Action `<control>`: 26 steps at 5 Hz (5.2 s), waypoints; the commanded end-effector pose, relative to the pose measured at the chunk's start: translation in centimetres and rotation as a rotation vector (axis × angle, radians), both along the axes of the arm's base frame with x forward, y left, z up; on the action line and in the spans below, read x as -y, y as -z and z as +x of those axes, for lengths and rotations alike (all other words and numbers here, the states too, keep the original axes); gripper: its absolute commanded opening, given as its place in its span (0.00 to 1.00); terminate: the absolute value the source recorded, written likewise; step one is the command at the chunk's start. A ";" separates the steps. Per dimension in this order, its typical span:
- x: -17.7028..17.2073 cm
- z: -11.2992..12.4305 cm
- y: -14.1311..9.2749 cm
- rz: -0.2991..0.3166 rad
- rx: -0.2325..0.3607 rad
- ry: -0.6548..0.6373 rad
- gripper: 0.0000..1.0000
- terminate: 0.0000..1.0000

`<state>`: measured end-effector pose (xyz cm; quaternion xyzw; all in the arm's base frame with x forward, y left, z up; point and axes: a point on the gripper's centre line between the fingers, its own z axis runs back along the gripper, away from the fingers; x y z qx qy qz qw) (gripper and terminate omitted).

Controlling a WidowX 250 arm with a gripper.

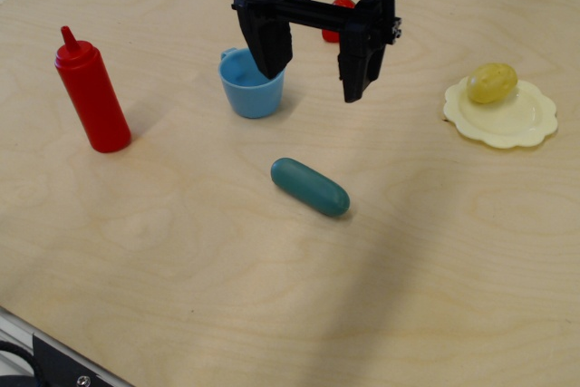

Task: Put cucumber in cup

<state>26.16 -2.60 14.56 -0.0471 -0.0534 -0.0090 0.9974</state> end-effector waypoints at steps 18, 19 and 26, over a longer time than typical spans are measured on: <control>-8.1 4.0 6.3 -0.347 0.038 -1.257 0.00 0.00; -9.1 5.1 7.4 -0.420 -0.008 -1.293 0.00 0.00; -10.7 9.3 5.9 -0.542 -0.082 -1.342 1.00 0.00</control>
